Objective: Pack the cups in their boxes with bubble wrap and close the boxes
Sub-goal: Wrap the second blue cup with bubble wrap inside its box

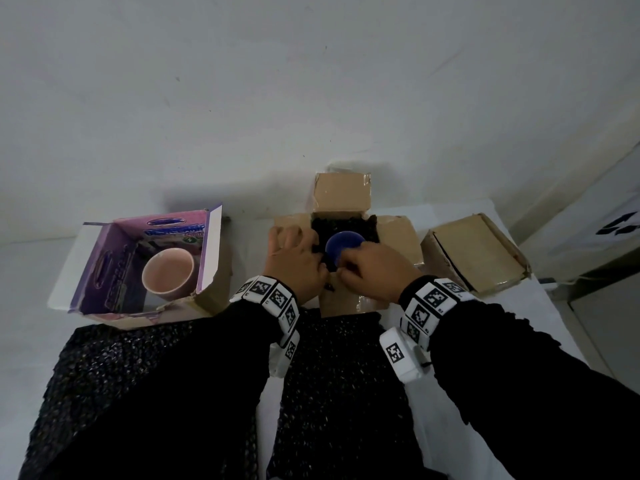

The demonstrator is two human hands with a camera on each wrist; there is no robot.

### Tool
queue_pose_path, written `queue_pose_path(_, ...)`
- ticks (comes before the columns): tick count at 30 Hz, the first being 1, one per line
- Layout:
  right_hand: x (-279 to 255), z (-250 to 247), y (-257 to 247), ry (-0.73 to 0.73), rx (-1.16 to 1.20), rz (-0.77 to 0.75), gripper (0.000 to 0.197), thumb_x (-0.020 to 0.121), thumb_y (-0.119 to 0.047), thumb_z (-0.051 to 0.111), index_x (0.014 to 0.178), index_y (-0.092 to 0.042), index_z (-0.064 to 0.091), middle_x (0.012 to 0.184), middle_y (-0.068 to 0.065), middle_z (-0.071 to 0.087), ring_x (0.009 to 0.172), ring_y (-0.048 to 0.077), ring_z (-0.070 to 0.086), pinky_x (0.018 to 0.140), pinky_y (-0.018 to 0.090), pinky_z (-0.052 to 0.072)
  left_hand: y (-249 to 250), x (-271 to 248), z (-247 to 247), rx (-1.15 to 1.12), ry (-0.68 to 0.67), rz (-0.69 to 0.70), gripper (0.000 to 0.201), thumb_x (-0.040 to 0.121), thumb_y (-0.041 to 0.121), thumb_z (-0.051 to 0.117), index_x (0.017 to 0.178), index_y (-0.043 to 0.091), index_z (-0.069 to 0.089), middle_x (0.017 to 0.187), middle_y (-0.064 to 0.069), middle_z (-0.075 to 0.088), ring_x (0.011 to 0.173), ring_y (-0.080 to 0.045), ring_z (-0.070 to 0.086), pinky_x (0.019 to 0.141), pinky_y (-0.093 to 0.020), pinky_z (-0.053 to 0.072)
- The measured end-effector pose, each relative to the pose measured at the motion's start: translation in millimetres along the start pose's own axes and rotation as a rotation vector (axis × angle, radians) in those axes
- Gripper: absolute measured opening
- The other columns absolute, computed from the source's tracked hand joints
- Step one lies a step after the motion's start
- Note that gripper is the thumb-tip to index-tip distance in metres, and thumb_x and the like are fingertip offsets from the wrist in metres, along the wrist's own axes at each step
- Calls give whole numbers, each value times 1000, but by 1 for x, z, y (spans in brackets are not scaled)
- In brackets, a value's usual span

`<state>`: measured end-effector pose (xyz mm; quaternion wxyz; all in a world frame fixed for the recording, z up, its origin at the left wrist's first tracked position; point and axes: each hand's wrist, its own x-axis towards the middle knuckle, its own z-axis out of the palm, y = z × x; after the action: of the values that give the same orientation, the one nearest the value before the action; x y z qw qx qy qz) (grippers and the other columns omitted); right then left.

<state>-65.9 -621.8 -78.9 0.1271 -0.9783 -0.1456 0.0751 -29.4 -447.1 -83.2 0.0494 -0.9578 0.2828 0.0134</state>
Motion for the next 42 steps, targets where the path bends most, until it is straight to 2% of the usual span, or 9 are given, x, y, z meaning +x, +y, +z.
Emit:
queue_pose_path(4, 0, -10, 22, 279, -183, 89, 22, 88, -28, 44, 89, -13, 60, 89, 6, 60, 82, 24, 55, 77, 38, 42, -5, 1, -4, -5, 29, -29, 37, 94, 50, 35, 110, 35, 65, 116, 16, 58, 122, -21, 37, 106, -54, 9)
queue_pose_path(9, 3, -19, 38, 217, -196, 102, 19, 72, -5, 58, 90, -9, 62, 88, 9, 64, 83, 31, 58, 81, 39, 38, -1, 13, -7, -27, 11, -65, 36, 88, 58, 46, 112, 37, 63, 109, 16, 63, 120, -22, 37, 104, -52, 14)
queue_pose_path(15, 6, -33, 42, 136, -316, 81, 34, 77, -41, 54, 98, -19, 69, 95, 0, 67, 96, 24, 51, 83, 39, 38, -1, 21, -9, -46, 7, -55, 36, 79, 61, 58, 107, 39, 66, 133, 10, 49, 131, -27, 25, 106, -54, 10)
queue_pose_path(19, 11, -30, 43, 147, -180, 229, 52, 75, -37, 70, 120, -15, 60, 118, 11, 55, 106, 30, 48, 87, 39, 44, -5, 28, -10, -24, -34, -52, 63, 75, 64, 60, 129, 34, 52, 148, 8, 37, 142, -29, 13, 110, -61, 2)
queue_pose_path(23, 18, -17, 32, 281, -256, 142, 22, 69, -7, 74, 88, -9, 64, 85, 10, 63, 84, 28, 54, 70, 36, 42, -9, 36, -8, 30, -112, -6, 65, 77, 66, 56, 132, 32, 48, 138, 10, 47, 141, -29, 16, 108, -66, -5)
queue_pose_path(26, 20, -15, 28, 290, -417, 121, 20, 65, -10, 72, 82, -14, 63, 73, 4, 67, 90, 31, 55, 77, 39, 33, -9, 43, -6, 57, -179, 18, 61, 75, 68, 52, 125, 32, 55, 132, 8, 49, 137, -30, 18, 106, -68, -7)
queue_pose_path(31, 24, -14, 29, 127, -437, 113, 48, 74, -40, 40, 106, -12, 64, 104, 12, 70, 121, 36, 49, 100, 48, 17, -10, 53, -5, 59, -226, 39, 62, 71, 67, 51, 123, 34, 54, 124, 7, 52, 135, -32, 20, 104, -69, -9)
queue_pose_path(34, 26, -11, 32, 25, -447, 160, 39, 83, -28, 48, 119, -15, 55, 124, 10, 61, 131, 32, 37, 105, 51, 7, -11, 54, -2, 38, -233, 39, 62, 71, 67, 50, 123, 34, 55, 126, 6, 52, 135, -32, 20, 104, -69, -10)
queue_pose_path(42, 33, -12, 33, 298, -504, 89, 19, 65, -5, 58, 80, -15, 63, 76, 2, 67, 96, 32, 55, 90, 44, 21, -12, 54, 2, 9, -189, 7, 83, 72, 67, 54, 142, 31, 31, 135, 2, 50, 134, -33, 25, 107, -67, -5)
